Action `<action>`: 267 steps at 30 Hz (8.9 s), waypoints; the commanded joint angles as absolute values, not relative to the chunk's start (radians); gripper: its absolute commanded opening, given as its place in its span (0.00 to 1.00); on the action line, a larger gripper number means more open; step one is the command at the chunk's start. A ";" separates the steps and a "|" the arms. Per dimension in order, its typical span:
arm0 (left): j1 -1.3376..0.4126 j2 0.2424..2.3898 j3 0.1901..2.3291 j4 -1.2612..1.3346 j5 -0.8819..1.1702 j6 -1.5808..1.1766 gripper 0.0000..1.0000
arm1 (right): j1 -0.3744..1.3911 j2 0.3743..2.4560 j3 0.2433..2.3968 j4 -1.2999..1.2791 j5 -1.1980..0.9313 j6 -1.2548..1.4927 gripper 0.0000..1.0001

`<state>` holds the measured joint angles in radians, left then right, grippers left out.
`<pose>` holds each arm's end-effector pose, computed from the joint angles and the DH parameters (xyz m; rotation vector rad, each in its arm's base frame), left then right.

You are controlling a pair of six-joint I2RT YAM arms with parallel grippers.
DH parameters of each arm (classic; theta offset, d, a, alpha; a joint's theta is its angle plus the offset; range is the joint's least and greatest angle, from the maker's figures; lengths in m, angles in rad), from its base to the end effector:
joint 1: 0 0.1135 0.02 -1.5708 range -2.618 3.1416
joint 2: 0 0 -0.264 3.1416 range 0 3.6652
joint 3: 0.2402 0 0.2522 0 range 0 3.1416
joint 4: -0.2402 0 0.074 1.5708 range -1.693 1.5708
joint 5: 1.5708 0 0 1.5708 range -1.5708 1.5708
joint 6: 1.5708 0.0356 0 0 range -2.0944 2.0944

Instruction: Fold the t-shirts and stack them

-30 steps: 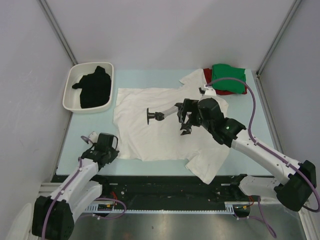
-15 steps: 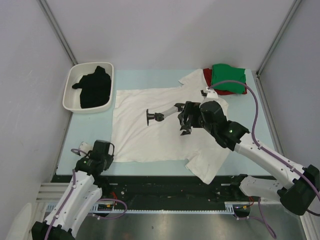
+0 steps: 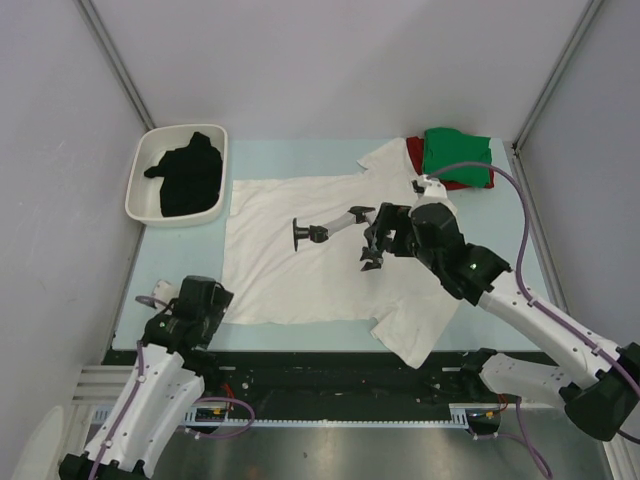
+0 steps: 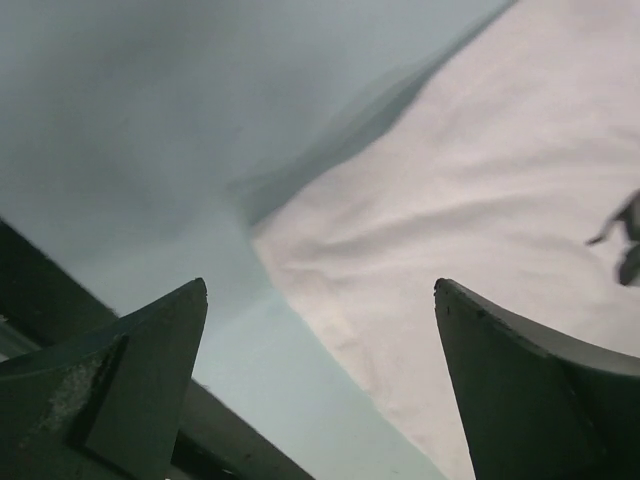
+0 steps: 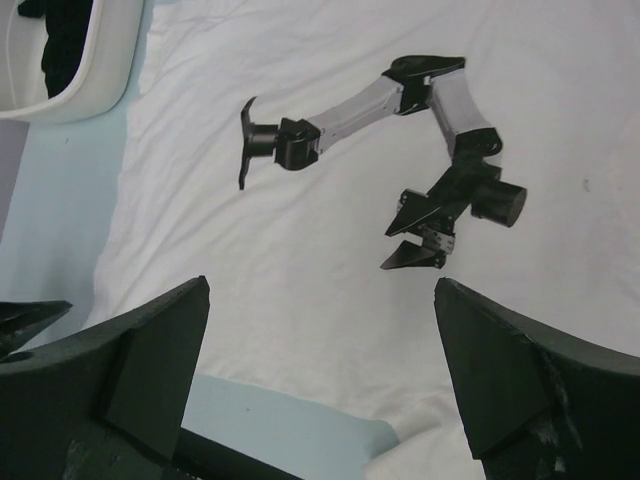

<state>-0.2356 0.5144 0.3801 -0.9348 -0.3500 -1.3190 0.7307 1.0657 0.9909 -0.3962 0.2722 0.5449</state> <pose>0.0929 -0.0098 0.1758 -1.4091 2.1184 -0.1365 0.1833 0.1514 0.3369 -0.0189 2.0635 0.5243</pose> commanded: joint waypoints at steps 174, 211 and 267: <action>-0.210 1.137 0.781 -0.397 -0.132 -0.657 1.00 | 0.078 2.525 2.261 -0.514 0.055 0.526 1.00; -0.227 0.738 0.433 -0.675 -0.159 -0.995 0.78 | 0.661 0.959 0.839 -0.397 0.296 0.566 1.00; -0.218 0.888 0.373 -0.561 -0.233 -1.115 0.00 | 0.847 0.749 0.652 -0.833 0.304 0.851 1.00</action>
